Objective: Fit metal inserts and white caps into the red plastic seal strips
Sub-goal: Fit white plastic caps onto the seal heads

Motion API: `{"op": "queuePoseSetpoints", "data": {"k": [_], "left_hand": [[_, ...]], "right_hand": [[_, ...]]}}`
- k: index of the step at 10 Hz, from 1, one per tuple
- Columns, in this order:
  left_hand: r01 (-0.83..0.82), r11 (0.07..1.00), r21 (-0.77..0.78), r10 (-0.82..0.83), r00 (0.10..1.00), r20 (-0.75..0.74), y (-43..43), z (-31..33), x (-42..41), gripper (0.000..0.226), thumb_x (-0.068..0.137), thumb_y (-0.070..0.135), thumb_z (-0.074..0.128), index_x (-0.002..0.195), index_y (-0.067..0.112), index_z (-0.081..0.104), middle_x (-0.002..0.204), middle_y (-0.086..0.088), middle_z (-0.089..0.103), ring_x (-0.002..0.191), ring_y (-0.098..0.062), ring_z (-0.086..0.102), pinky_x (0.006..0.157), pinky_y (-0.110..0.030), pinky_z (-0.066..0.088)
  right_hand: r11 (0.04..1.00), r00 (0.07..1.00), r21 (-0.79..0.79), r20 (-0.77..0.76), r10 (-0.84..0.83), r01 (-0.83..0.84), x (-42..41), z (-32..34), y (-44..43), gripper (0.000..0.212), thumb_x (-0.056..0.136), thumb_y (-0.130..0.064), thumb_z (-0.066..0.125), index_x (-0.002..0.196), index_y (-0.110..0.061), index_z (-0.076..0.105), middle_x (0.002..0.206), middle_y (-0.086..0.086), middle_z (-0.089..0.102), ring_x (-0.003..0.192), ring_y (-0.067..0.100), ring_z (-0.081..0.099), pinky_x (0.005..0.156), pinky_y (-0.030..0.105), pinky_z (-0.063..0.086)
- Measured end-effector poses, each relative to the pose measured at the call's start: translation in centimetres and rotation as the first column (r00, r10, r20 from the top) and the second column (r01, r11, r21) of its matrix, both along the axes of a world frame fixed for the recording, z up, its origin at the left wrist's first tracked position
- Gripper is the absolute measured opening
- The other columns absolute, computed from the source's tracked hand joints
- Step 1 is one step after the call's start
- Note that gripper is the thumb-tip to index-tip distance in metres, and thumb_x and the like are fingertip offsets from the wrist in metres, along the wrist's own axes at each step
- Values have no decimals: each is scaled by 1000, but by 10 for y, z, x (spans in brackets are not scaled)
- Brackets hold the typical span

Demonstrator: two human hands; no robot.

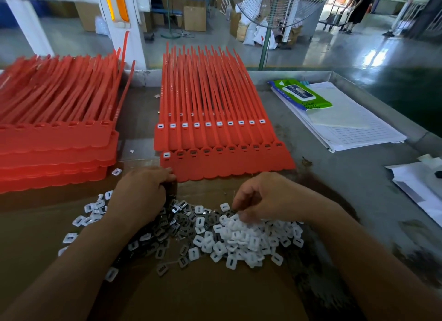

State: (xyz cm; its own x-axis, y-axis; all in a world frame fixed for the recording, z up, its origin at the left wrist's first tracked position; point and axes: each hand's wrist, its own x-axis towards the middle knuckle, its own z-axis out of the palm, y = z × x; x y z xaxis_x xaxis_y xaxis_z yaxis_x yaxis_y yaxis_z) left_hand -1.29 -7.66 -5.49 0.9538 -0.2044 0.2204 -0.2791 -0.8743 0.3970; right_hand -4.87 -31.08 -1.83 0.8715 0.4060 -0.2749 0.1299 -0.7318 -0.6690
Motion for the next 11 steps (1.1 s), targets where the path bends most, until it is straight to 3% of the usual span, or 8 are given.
{"op": "queuePoseSetpoints", "data": {"k": [2,4,6,9,10,11], "left_hand": [[8,1000,11,-8,1000,6,0,1,0,40,76,-5,48,106,15,67,120,2,60,114,-18,53,95,-25,35],[6,1000,-1,-6,1000,4,0,1,-1,40,77,-5,48,106,15,67,120,2,61,113,-18,53,96,-26,36],[5,1000,4,-5,1000,-5,-1,1,0,40,77,-5,48,106,15,67,120,2,60,113,-19,53,95,-27,37],[11,1000,15,-11,1000,-1,0,1,1,40,77,-4,48,107,15,67,121,2,60,115,-18,52,97,-27,35],[11,1000,19,-11,1000,2,0,0,1,40,77,-3,48,107,15,67,121,2,60,115,-17,52,96,-26,35],[8,1000,19,-8,1000,-3,1,0,1,40,77,-3,48,107,16,67,122,3,59,115,-16,52,96,-24,35]], "right_hand": [[1000,1000,7,14,-13,13,0,-3,1,17,74,-21,75,73,-33,63,69,-20,63,66,-11,58,57,3,43],[998,999,50,14,-31,30,-1,-6,-1,16,77,-19,73,75,-33,65,69,-17,66,66,-6,62,61,8,49],[999,1000,35,15,-19,18,-1,-6,-4,14,84,-18,65,85,-31,70,82,-11,69,69,-2,62,65,13,50],[995,1000,102,-16,-2,4,-1,-2,-7,15,83,-15,65,77,-29,65,66,-16,64,61,-5,58,59,8,44],[990,1000,140,0,-12,12,-1,1,-8,12,82,-12,67,79,-24,69,67,-11,66,59,-3,58,57,9,44],[993,994,114,96,-50,39,4,6,-6,14,82,-14,67,79,-28,69,70,-17,66,62,-3,58,58,8,44]]}}
